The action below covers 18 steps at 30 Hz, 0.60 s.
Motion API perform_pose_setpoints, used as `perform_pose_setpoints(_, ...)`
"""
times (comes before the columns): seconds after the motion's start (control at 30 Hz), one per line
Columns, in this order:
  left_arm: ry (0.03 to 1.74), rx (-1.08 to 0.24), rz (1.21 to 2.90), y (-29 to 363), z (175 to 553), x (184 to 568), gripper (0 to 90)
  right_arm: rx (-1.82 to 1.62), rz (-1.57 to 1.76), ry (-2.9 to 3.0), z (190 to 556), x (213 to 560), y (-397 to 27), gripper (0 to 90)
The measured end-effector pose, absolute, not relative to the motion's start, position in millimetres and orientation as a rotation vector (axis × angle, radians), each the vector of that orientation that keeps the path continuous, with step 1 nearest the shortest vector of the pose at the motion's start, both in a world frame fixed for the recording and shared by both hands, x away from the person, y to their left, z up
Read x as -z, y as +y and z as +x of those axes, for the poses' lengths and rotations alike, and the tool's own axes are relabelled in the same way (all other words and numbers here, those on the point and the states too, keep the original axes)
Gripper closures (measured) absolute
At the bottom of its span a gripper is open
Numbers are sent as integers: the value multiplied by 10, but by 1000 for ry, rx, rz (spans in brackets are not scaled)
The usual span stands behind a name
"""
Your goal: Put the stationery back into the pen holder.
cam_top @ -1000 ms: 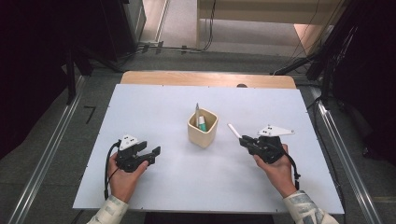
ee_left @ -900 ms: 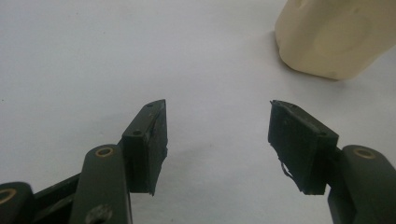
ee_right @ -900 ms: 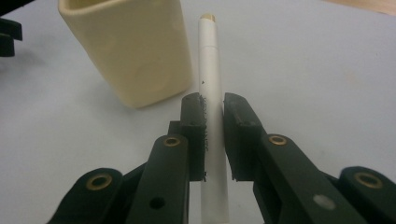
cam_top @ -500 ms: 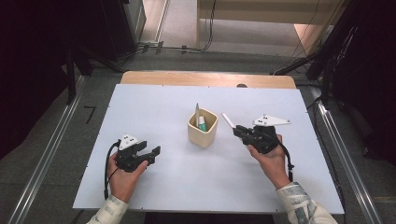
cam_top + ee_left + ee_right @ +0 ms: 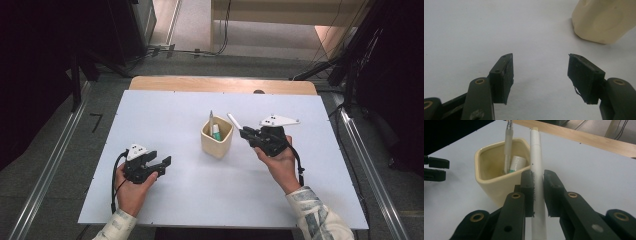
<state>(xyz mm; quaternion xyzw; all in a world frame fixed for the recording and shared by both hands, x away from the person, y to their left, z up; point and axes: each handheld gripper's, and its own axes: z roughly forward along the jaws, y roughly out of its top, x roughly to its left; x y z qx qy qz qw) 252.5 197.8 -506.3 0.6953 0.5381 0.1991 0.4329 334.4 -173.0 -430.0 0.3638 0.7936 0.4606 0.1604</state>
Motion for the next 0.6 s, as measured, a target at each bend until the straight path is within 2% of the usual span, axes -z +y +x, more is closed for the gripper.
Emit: perform_pose_setpoints(0.6, 1339, -496, 1733, 1979, 2533, 5065, 387, -1327, 1020, 2260, 3568, 4108, -1325, 768)
